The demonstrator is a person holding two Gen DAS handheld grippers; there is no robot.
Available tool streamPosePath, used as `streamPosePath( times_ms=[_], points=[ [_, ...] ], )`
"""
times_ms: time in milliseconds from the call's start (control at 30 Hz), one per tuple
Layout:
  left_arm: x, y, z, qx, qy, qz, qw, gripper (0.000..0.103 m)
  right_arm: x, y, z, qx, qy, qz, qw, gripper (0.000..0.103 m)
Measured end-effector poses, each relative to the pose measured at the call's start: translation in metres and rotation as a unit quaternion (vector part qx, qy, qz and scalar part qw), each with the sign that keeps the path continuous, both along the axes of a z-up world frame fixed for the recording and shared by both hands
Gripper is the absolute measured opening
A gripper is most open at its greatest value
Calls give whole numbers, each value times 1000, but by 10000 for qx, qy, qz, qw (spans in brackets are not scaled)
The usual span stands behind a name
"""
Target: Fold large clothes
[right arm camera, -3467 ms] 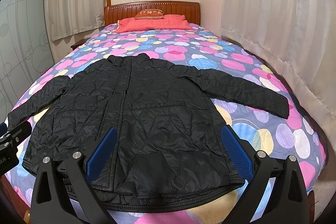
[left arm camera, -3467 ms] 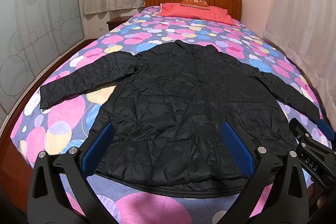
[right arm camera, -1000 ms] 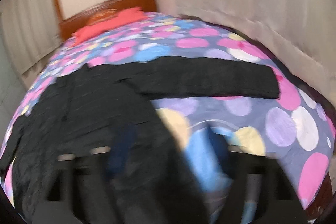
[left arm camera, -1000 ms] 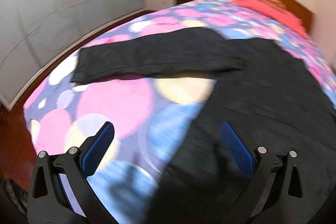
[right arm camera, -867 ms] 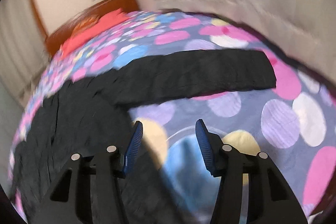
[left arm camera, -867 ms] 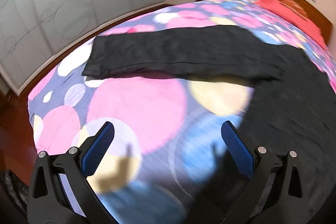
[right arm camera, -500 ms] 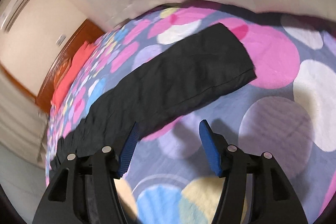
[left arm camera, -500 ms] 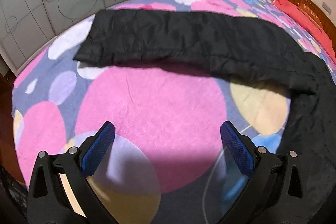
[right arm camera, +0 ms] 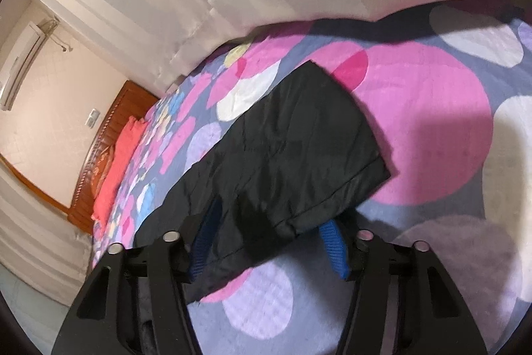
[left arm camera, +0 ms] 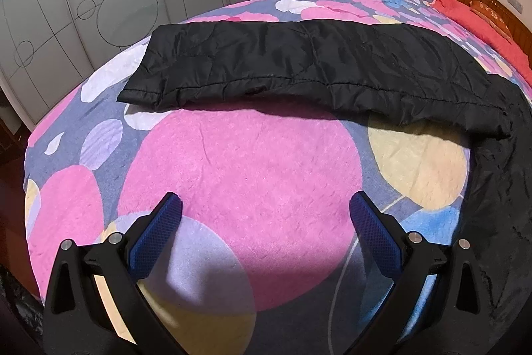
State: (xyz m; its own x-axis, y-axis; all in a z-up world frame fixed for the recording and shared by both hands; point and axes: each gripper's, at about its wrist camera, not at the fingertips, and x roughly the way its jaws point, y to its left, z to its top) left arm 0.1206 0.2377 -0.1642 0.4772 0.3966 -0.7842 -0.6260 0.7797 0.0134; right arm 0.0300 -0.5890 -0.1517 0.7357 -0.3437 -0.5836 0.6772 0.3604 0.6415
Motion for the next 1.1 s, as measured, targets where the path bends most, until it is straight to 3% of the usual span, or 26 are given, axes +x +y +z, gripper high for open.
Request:
streamPosePath(
  times_ms=[133, 300, 467, 700, 833, 1100],
  points=[
    [2, -1, -2, 42, 14, 4, 10000, 101, 13, -13, 1, -24, 85, 110, 9999, 17],
    [2, -2, -3, 81, 10, 9, 10000, 101, 35, 5, 38, -663, 135, 433, 9968, 13],
    [2, -1, -3, 76, 11, 6, 10000, 101, 74, 73, 92, -1663, 80, 1298, 9775, 13],
    [2, -1, -3, 76, 4, 6, 10000, 101, 152, 213, 131, -2547, 47, 2908, 9223, 13],
    [2, -1, -4, 65, -19, 5, 10000, 101, 184, 283, 134, -2678, -24, 3604, 8935, 13],
    [2, -1, -4, 64, -19, 5, 10000, 101, 232, 413, 118, -2933, 102, 4875, 8223, 12]
  ],
)
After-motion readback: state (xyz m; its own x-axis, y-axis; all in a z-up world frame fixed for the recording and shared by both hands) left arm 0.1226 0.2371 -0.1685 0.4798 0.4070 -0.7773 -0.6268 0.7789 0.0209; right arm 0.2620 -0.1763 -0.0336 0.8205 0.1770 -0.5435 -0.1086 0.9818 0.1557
